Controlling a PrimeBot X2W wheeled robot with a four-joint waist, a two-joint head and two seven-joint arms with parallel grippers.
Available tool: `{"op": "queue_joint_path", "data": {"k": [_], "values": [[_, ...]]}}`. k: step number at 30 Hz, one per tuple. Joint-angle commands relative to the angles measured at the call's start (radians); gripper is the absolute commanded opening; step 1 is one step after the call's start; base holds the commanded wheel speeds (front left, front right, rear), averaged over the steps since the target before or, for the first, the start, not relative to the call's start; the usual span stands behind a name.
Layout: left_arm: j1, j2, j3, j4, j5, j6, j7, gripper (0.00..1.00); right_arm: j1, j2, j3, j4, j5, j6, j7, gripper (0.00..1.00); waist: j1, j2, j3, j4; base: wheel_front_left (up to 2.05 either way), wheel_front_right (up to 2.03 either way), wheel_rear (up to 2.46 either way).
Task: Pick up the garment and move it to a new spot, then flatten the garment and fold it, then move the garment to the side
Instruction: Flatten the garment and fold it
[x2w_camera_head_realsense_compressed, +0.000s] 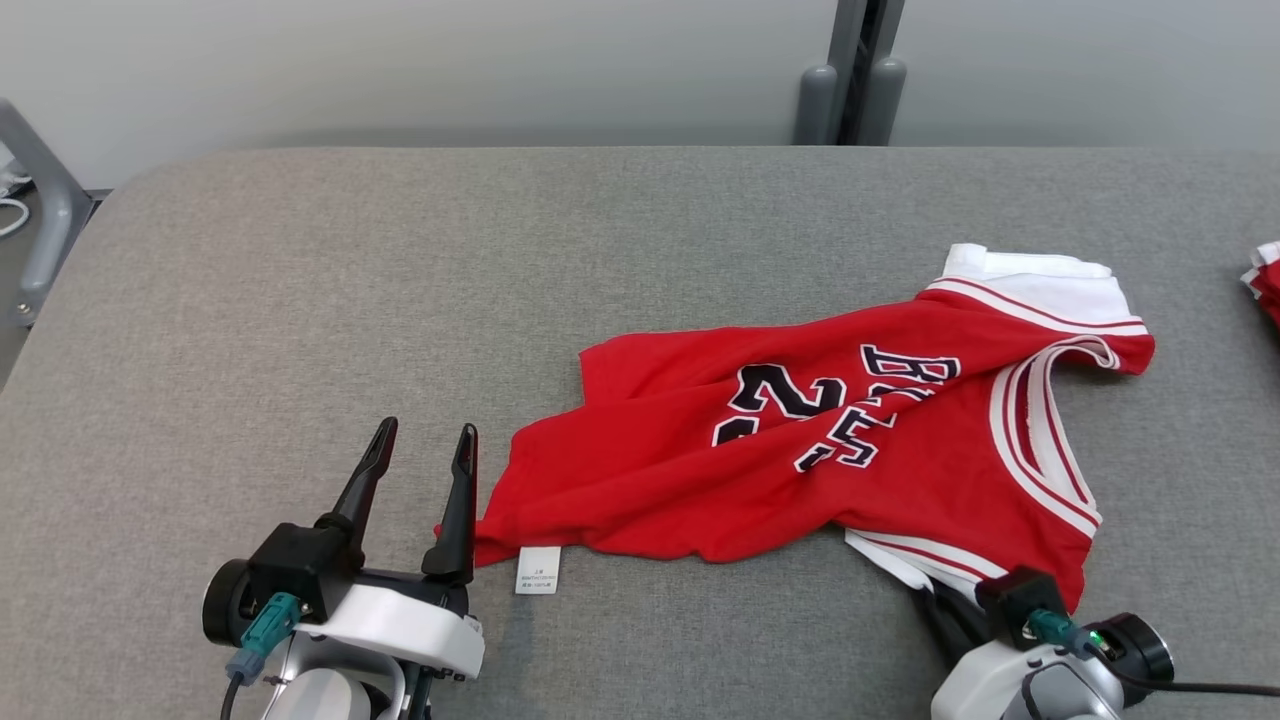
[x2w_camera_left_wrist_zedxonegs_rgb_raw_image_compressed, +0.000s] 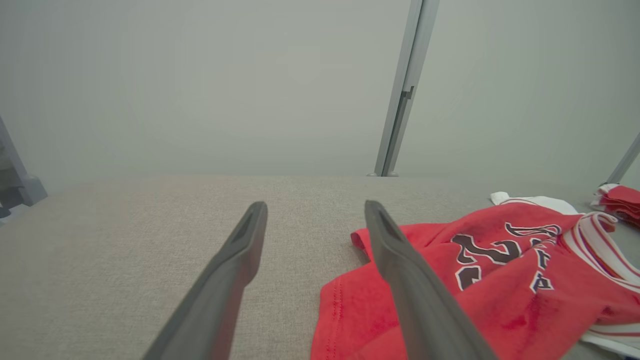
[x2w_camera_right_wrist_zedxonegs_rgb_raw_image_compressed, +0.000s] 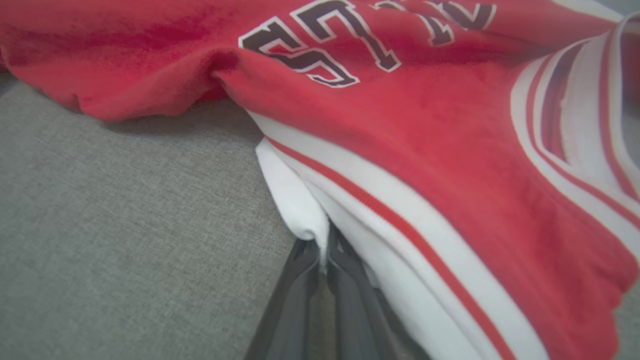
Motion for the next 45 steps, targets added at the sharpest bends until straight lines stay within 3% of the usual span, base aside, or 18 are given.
{"op": "queue_joint_path", "data": {"k": [1,7,16,19,25,29,31,32,33,36,45], "values": [[0.001,0.003,0.001,-0.001,-0.002,0.007,-0.004,1.0,0.002,-0.01,-0.006,-0.013,0.002,-0.001,0.016,0.0,0.0,-0.0001,-0.002,-0.008,0.0,0.0,0.0],[0.003,0.004,-0.008,0.004,-0.011,0.008,-0.004,1.0,0.019,-0.116,-0.028,-0.196,0.024,-0.001,0.124,0.0,0.0,-0.0001,-0.018,-0.039,0.0,0.0,0.0],[0.018,0.004,-0.026,0.008,-0.023,0.015,-0.004,1.0,0.12,-0.32,-0.064,-0.548,0.074,-0.001,0.402,0.0,0.0,-0.0001,-0.053,-0.062,0.0,0.0,0.0],[0.018,0.003,-0.037,0.011,-0.027,0.016,-0.004,1.0,0.12,-0.358,-0.077,-0.619,0.093,-0.001,0.452,0.0,0.0,-0.0001,-0.059,-0.057,0.0,0.0,0.0],[0.012,0.004,-0.054,0.014,-0.031,0.009,-0.004,1.0,0.032,-0.411,-0.003,-0.601,0.109,-0.001,0.468,0.0,0.0,-0.0001,-0.056,-0.029,0.0,0.0,0.0],[0.002,0.003,-0.069,0.021,-0.025,0.002,-0.004,1.0,-0.085,-0.442,0.08,-0.472,0.113,-0.001,0.431,0.0,0.0,-0.0001,-0.044,-0.003,0.0,0.0,0.0],[-0.001,0.004,-0.072,0.026,-0.028,0.002,-0.004,1.0,-0.152,-0.426,0.085,-0.372,0.113,-0.001,0.391,0.0,0.0,-0.0001,-0.038,0.008,0.0,0.0,0.0],[-0.002,0.004,-0.076,0.032,-0.029,0.003,-0.004,1.0,-0.183,-0.424,0.095,-0.324,0.089,-0.001,0.366,0.33,0.0,-0.0001,-0.034,0.015,0.0,0.0,0.0],[-0.006,0.003,-0.081,0.034,-0.029,0.002,-0.004,1.0,-0.212,-0.411,0.102,-0.276,0.079,-0.001,0.337,1.0,0.0,-0.0001,-0.031,0.022,0.0,0.0,0.0],[-0.009,0.003,-0.094,0.041,-0.034,0.003,-0.004,1.0,-0.279,-0.369,0.109,-0.14,0.053,0.0,0.279,1.0,0.0,-0.0001,-0.027,0.039,0.0,0.0,0.0],[0.001,0.003,-0.089,0.053,-0.037,0.016,-0.004,1.0,-0.398,-0.297,0.096,0.05,0.026,-0.001,0.187,1.0,0.0,-0.0001,-0.026,0.031,0.0,0.0,0.0]]}}
